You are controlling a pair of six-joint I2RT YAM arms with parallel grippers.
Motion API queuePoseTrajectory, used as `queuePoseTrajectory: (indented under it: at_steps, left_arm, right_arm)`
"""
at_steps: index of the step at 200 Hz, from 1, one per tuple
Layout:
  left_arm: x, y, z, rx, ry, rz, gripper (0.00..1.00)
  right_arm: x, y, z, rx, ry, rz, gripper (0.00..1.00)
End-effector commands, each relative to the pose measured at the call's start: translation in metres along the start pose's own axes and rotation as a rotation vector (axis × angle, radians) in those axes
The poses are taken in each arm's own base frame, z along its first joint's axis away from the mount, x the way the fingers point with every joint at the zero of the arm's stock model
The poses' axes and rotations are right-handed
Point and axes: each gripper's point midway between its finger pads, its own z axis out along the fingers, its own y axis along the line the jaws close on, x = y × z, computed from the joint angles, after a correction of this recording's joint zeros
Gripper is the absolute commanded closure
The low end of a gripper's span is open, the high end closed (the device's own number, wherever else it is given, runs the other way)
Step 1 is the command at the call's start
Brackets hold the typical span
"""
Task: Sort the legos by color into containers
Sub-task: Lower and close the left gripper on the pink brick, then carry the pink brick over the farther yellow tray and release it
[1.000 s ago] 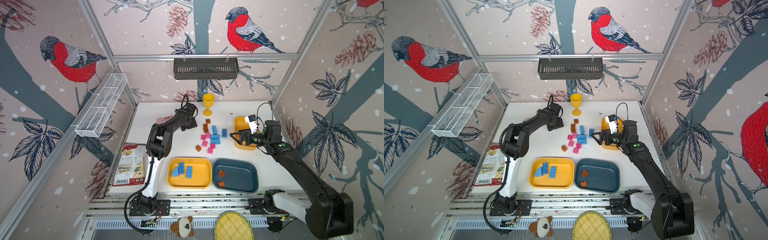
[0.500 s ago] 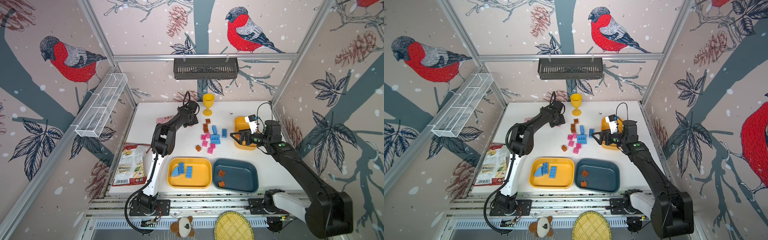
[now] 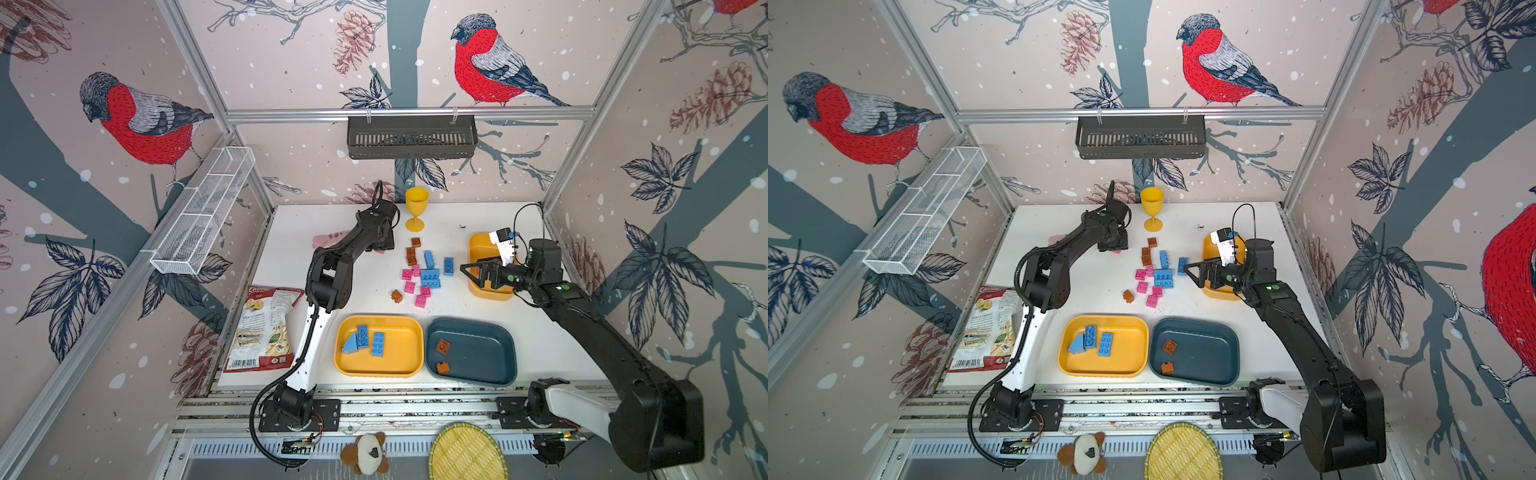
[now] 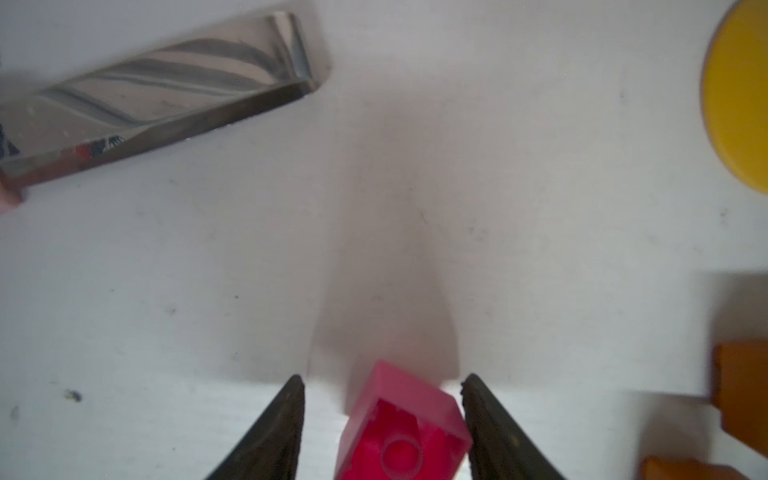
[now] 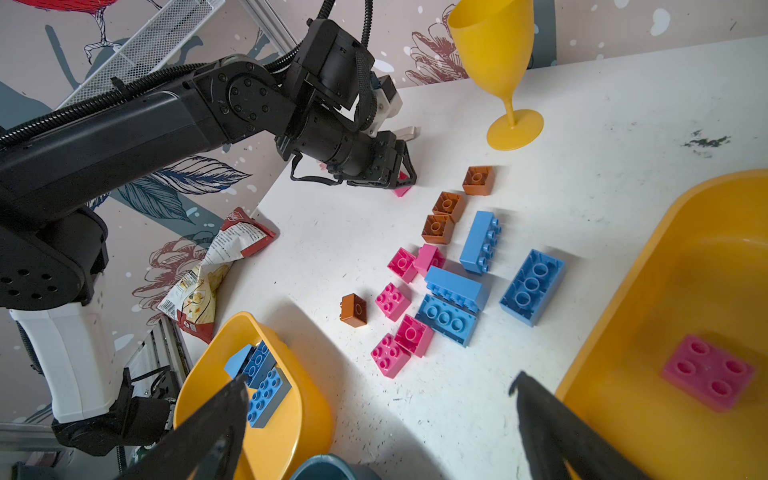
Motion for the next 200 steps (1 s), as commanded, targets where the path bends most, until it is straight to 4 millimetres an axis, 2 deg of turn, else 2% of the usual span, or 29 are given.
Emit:
queuePoseTrajectory:
  at_steps: [1, 82, 120, 142, 155, 164, 200]
  left_arm:
    - [0.006, -0.005, -0.003, 0.032, 0.030, 0.147, 0.40]
    - [0.008, -0.001, 0.005, 0.001, 0.051, 0.243, 0.56]
    - [0.011, -0.004, 0.002, 0.021, 0.067, 0.254, 0.76]
    - [0.014, -0.005, -0.005, 0.040, 0.083, 0.252, 0.78]
    - [0.014, -0.007, -0.010, 0.050, 0.086, 0.248, 0.84]
    - [0.013, -0.008, -0.015, 0.057, 0.082, 0.242, 0.84]
    - [0.011, -0.025, -0.048, 0.144, 0.082, 0.204, 0.84]
  right_arm:
    - [-0.005, 0.003, 0.000, -0.013, -0.013, -0.030, 0.01]
    - [-0.004, 0.005, -0.003, -0.013, -0.011, -0.024, 0.00]
    - [-0.004, 0.005, -0.003, -0.010, -0.012, -0.022, 0.01]
    - [-0.005, 0.005, -0.003, -0.007, -0.014, -0.022, 0.01]
    - [-0.004, 0.005, -0.003, -0.008, -0.013, -0.023, 0.01]
    - [-0.004, 0.004, -0.003, -0.007, -0.012, -0.023, 0.01]
    - [-0.004, 0.001, -0.004, 0.007, -0.013, -0.024, 0.01]
